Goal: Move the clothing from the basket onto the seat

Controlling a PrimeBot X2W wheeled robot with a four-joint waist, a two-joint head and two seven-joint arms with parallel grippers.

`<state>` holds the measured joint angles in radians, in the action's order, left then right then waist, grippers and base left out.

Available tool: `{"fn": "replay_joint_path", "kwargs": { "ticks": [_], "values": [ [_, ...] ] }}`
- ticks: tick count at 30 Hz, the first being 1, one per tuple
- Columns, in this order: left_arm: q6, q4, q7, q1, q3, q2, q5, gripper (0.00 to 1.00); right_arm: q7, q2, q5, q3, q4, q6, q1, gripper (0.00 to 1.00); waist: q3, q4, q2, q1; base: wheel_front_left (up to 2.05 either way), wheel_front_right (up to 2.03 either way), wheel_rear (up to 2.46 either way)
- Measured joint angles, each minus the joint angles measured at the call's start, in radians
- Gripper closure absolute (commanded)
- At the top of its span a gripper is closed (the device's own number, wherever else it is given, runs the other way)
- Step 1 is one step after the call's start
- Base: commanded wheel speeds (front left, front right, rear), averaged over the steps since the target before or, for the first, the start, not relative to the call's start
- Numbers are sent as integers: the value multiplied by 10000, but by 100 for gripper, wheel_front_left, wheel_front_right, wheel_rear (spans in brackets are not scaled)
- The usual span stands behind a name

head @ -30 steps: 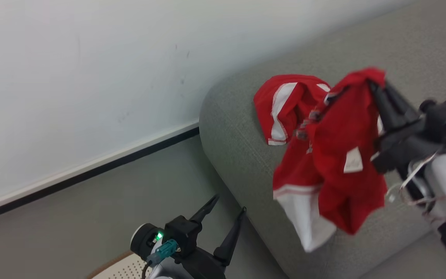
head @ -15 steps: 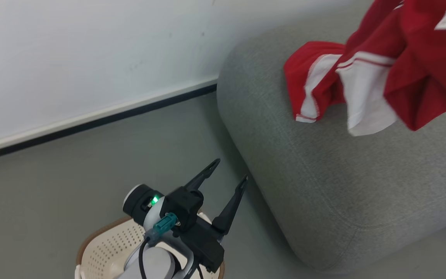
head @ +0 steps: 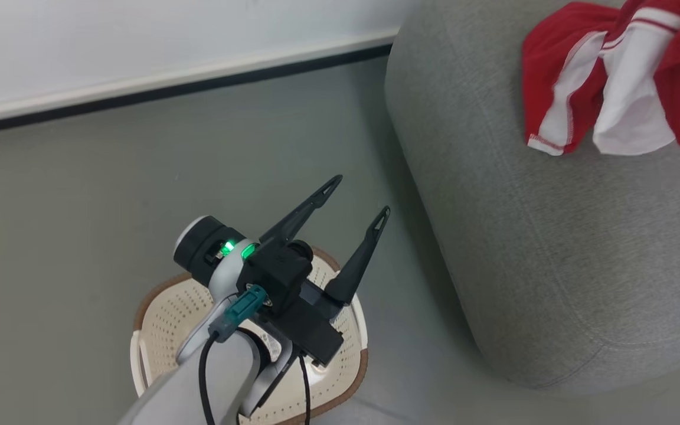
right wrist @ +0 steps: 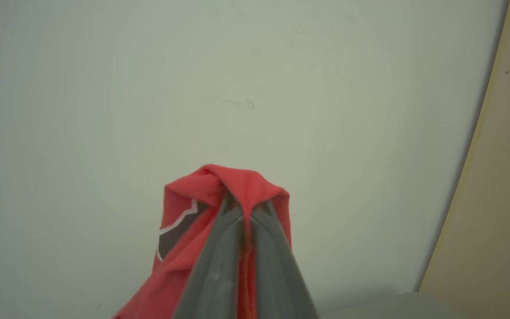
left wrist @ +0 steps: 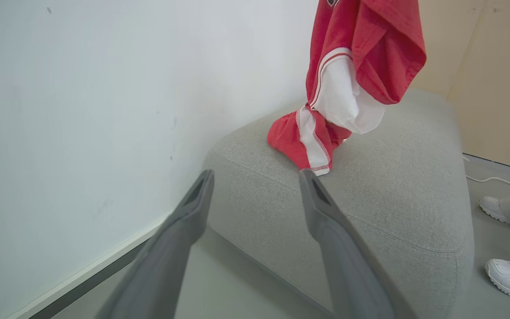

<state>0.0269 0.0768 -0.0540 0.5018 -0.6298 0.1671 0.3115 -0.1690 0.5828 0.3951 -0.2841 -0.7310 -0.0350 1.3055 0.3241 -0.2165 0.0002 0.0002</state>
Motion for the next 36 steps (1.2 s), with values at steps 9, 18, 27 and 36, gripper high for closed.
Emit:
{"fn": "replay_joint_path", "kwargs": {
  "ticks": [9,18,27,36],
  "values": [
    [10,-230,268,356,100,316,-153,0,-86,-416,-96,-102,-1478,399,-119,100,1214,318,0,0,0,0,0],
    [81,-290,449,523,82,443,-244,0,-98,-1072,-86,-303,-2715,627,-663,100,2052,471,1,0,0,0,0],
    [84,77,433,672,102,451,-242,0,-267,-1523,-221,-531,-3703,800,-651,100,2265,442,-1,-3,0,0,0],
    [84,447,125,646,203,353,-140,0,-706,-2061,-362,-899,-3848,443,-1135,0,1881,127,-1,-3,0,0,0]
  ]
}}
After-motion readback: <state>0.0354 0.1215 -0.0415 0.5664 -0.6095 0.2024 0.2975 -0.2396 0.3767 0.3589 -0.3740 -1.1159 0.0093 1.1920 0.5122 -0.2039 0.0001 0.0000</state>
